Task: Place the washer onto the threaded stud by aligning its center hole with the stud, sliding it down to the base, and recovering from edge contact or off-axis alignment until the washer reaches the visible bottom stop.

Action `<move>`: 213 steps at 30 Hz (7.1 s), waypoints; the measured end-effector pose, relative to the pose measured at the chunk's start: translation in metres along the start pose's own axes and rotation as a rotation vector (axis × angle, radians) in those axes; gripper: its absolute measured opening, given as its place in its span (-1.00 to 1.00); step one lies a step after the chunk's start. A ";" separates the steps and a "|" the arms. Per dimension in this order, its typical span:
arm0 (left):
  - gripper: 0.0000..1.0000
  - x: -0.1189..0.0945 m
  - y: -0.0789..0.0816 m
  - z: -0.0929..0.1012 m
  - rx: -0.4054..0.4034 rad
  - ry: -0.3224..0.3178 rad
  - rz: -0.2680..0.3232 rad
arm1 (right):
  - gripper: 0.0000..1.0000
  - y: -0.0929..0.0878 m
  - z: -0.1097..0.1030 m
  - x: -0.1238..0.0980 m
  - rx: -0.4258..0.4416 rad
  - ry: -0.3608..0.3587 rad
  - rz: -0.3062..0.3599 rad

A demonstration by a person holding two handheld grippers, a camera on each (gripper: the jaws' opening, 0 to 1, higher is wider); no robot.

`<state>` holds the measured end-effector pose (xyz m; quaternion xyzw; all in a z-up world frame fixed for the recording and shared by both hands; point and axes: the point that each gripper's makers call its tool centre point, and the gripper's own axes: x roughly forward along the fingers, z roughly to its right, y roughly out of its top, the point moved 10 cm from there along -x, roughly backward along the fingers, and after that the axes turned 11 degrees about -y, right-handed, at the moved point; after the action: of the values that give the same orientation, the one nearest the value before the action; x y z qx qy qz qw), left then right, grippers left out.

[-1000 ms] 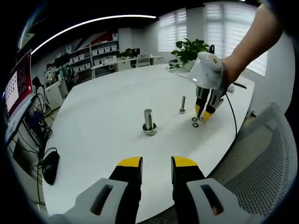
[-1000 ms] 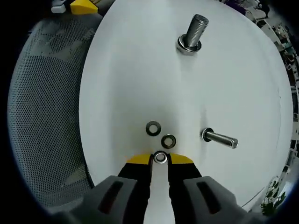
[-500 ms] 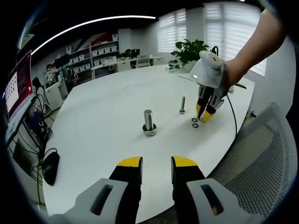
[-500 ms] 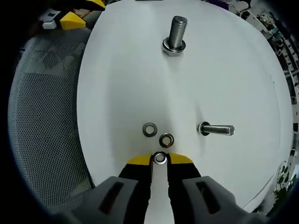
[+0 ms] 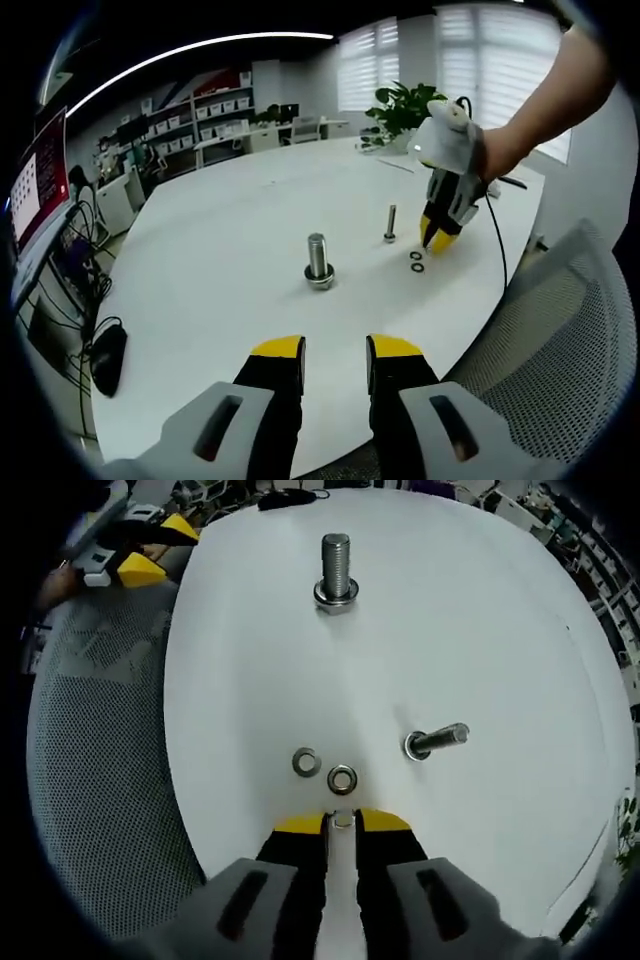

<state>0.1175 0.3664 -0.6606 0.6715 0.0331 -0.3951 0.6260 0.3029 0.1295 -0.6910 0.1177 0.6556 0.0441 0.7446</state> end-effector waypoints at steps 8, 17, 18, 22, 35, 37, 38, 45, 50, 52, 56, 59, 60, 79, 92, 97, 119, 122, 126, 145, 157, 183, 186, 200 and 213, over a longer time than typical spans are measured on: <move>-0.56 0.000 0.000 0.000 0.002 0.001 -0.002 | -0.94 0.001 0.016 -0.002 0.059 -0.069 0.035; -0.56 0.000 0.000 0.000 0.001 -0.001 -0.004 | -0.94 -0.010 0.017 -0.001 0.087 -0.076 0.028; -0.56 0.000 0.000 0.000 0.001 0.000 -0.003 | -0.94 -0.011 0.015 -0.001 0.097 -0.077 0.026; -0.56 0.001 -0.001 0.000 0.000 -0.005 -0.010 | -0.94 -0.017 0.011 -0.001 0.127 -0.081 0.033; -0.56 0.003 -0.002 0.000 -0.002 -0.015 -0.025 | -0.92 -0.044 0.013 -0.004 0.224 -0.083 0.046; -0.56 0.003 -0.002 0.000 -0.003 -0.015 -0.027 | -0.89 -0.049 0.014 -0.004 0.231 -0.092 0.045; -0.56 0.003 -0.002 0.000 -0.004 -0.015 -0.026 | -0.87 -0.051 0.014 -0.004 0.234 -0.099 0.047; -0.56 0.003 -0.003 0.000 -0.005 -0.012 -0.028 | -0.74 -0.066 0.016 -0.008 0.276 -0.110 0.050; -0.56 0.002 -0.003 0.000 -0.006 -0.011 -0.029 | -0.61 -0.080 0.019 -0.016 0.309 -0.154 0.050; -0.56 0.002 -0.003 0.001 -0.006 -0.012 -0.030 | -0.58 -0.087 0.020 -0.018 0.321 -0.167 0.052; -0.56 0.003 -0.003 0.000 -0.007 -0.010 -0.031 | -0.55 -0.102 0.022 -0.020 0.329 -0.191 0.032; -0.56 0.003 -0.003 0.000 -0.006 -0.010 -0.035 | -0.55 -0.112 0.024 -0.023 0.362 -0.192 0.027; -0.56 0.003 -0.003 0.000 -0.007 -0.009 -0.034 | -0.55 -0.114 0.025 -0.025 0.365 -0.197 0.028; -0.56 0.005 -0.004 -0.001 -0.010 -0.012 -0.044 | -0.54 -0.186 0.048 -0.045 0.490 -0.262 -0.036; -0.56 0.006 -0.004 0.000 -0.011 -0.017 -0.047 | -0.52 -0.237 0.056 -0.055 0.601 -0.296 -0.092; -0.56 0.006 -0.005 0.000 -0.011 -0.018 -0.051 | -0.52 -0.247 0.055 -0.057 0.623 -0.299 -0.108; -0.57 0.006 -0.004 0.000 -0.013 -0.021 -0.062 | -0.55 -0.275 0.066 -0.051 0.706 -0.290 -0.136; -0.57 0.007 -0.004 0.000 -0.014 -0.020 -0.064 | -0.56 -0.273 0.064 -0.051 0.690 -0.287 -0.142; -0.57 0.007 -0.005 0.000 -0.014 -0.022 -0.067 | -0.58 -0.277 0.067 -0.044 0.702 -0.273 -0.143; -0.58 0.006 -0.005 0.000 -0.014 -0.017 -0.070 | -0.69 -0.277 0.071 -0.045 0.716 -0.261 -0.145; -0.58 0.007 -0.007 0.000 -0.011 -0.017 -0.073 | -0.69 -0.275 0.075 -0.045 0.670 -0.234 -0.163; -0.58 0.005 -0.006 0.000 -0.010 -0.018 -0.072 | -0.71 -0.269 0.076 -0.046 0.622 -0.216 -0.188; -0.58 0.005 -0.006 0.000 -0.009 -0.019 -0.071 | -0.72 -0.271 0.076 -0.047 0.657 -0.226 -0.171; -0.58 0.006 -0.007 0.000 -0.009 -0.026 -0.081 | -0.73 -0.268 0.067 -0.045 0.632 -0.273 -0.117; -0.58 0.008 -0.007 0.001 -0.011 -0.028 -0.078 | -0.73 -0.226 0.064 -0.048 0.578 -0.272 -0.032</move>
<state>0.1188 0.3636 -0.6703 0.6607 0.0524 -0.4283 0.6143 0.3396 -0.1078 -0.6900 0.3191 0.5372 -0.1718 0.7616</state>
